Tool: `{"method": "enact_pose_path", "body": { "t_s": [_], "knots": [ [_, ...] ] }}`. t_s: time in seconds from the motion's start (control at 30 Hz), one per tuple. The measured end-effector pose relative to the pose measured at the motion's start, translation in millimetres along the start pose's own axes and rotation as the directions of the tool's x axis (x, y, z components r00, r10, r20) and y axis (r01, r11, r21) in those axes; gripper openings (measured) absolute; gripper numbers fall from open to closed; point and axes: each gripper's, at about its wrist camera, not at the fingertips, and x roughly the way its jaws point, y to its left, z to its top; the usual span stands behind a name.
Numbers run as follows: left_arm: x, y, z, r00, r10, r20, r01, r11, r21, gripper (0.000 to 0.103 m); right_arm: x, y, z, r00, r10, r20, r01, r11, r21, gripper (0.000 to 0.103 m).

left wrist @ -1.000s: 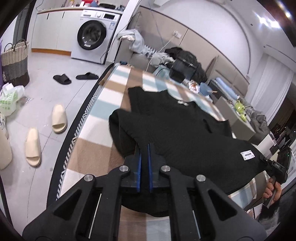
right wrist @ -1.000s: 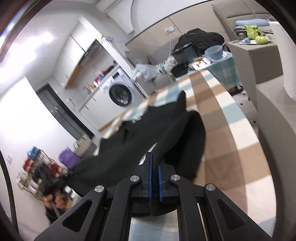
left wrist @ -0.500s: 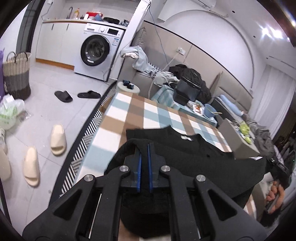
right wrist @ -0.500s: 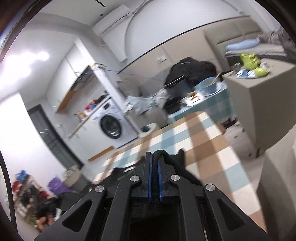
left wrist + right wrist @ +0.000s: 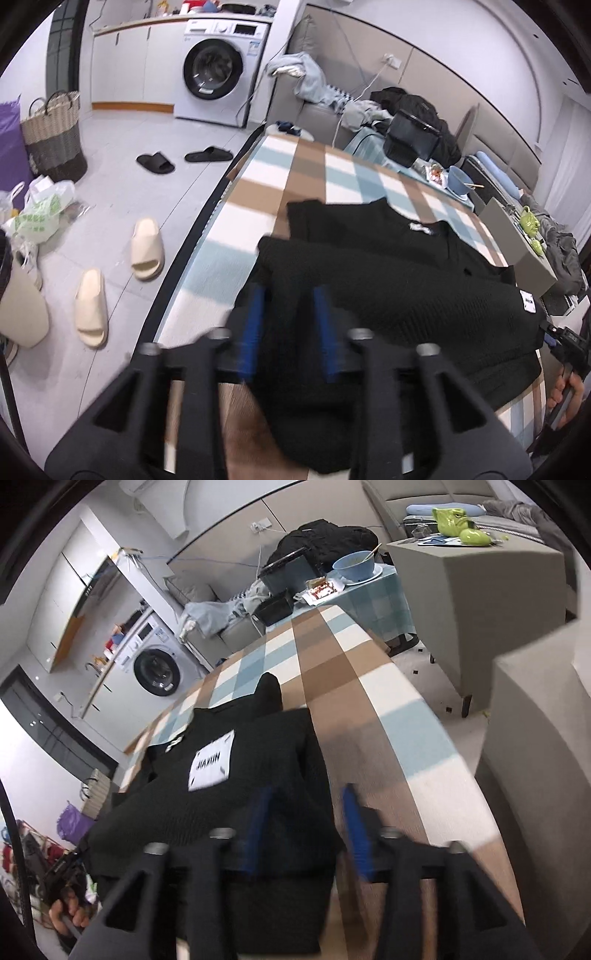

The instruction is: Fold small clothes

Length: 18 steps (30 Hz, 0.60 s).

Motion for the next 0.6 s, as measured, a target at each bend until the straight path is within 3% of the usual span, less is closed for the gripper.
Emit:
{"method": "enact_pose_path", "body": {
  "t_s": [0.03,0.07,0.2,0.37,0.5,0.6],
  "knots": [
    [-3,2,-7,1.000,-0.007,-0.002,0.007,1.000,-0.012,0.051,-6,-2,-5,1.000,0.012,-0.001,-0.012,1.000,0.001,0.053],
    [-5,3,-10,1.000,-0.014,-0.002,0.014,1.000,-0.017,0.053,-11,-5,-12,1.000,0.023,-0.008,-0.023,1.000,-0.001,0.054],
    [-15,0,-38,0.999,-0.037,-0.021,0.037,0.999,-0.009,0.056,-23,-4,-37,0.996,0.060,-0.059,-0.062,0.998,-0.024,0.060],
    [-18,-15,-73,0.996,-0.064,-0.067,0.067,0.997,0.031,0.056,-26,11,-62,0.989,0.090,-0.119,-0.103,0.989,-0.106,0.060],
    [-15,-34,-96,0.998,-0.013,-0.065,0.020,0.993,0.114,0.059,-14,23,-71,0.984,0.084,-0.159,-0.109,0.982,-0.153,0.060],
    [-12,-46,-105,0.997,0.018,-0.069,-0.006,0.987,0.158,0.060,-9,33,-76,0.987,0.033,-0.157,-0.064,0.977,-0.201,0.061]
  ]
}}
